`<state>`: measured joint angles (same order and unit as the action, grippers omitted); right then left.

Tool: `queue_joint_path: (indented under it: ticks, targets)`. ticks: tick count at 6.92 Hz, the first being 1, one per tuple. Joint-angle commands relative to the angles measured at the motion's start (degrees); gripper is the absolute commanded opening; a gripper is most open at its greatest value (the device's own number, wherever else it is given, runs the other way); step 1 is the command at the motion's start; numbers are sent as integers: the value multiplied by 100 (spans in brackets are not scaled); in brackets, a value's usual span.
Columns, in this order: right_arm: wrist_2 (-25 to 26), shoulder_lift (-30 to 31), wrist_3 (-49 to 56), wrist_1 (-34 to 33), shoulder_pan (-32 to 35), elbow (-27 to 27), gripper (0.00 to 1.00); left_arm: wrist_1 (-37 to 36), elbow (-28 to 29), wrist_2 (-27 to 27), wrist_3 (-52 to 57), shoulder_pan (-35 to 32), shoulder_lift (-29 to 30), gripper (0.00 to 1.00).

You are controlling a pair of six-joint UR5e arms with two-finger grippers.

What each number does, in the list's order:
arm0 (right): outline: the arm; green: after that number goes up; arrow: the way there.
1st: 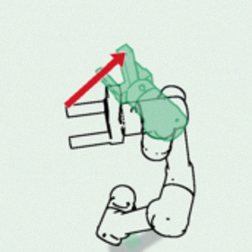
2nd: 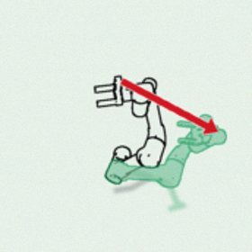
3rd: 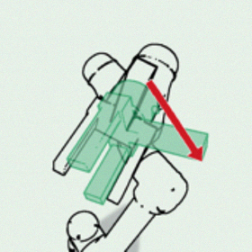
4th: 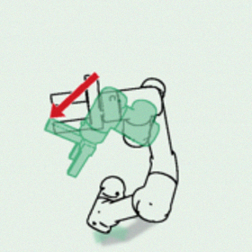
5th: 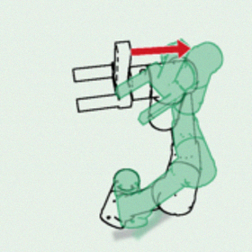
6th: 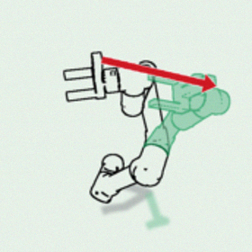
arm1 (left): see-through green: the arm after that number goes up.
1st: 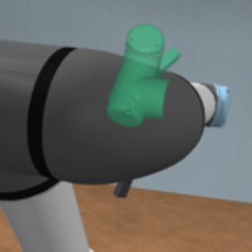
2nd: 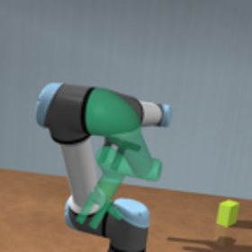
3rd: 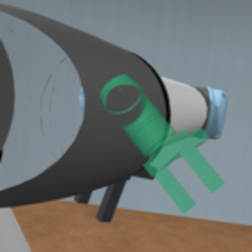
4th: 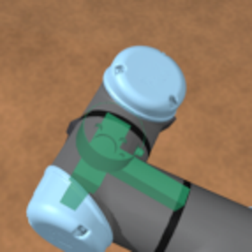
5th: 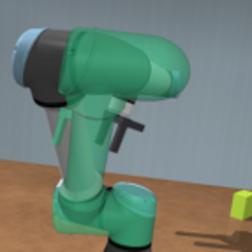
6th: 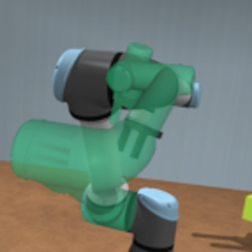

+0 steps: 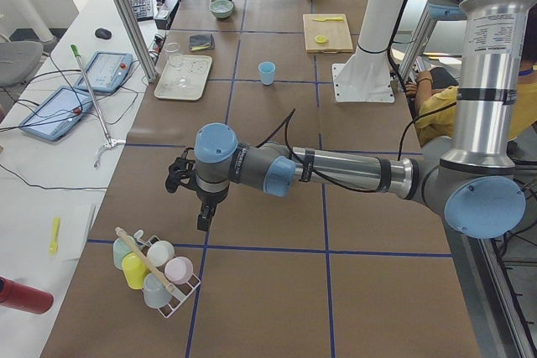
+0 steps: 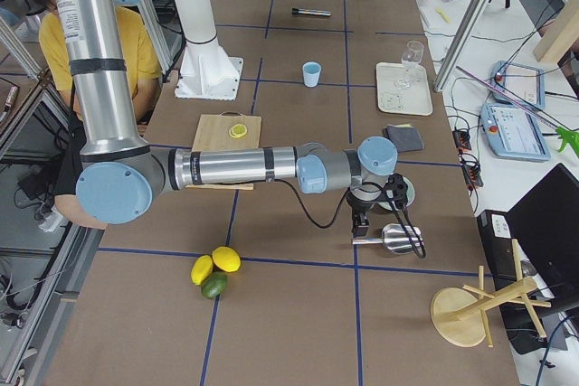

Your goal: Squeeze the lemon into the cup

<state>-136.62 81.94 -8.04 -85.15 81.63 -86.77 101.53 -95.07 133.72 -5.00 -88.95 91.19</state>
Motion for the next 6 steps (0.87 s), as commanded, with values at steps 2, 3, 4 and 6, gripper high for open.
queue_joint_path:
  ticks: [2, 3, 4, 6]
  targets:
    - [30, -11, 21, 7, -33, 81, 100, -28, 41, 5, 16, 9, -14, 100]
    - [21, -20, 13, 7, -33, 82, 100, -324, 93, 5, 16, 18, 64, 100]
    - [21, -20, 4, 7, -33, 82, 100, -631, 250, 5, 156, 18, 230, 100]
    - [30, -12, -23, 16, -33, 29, 100, -669, 278, 5, 745, -9, 179, 100]
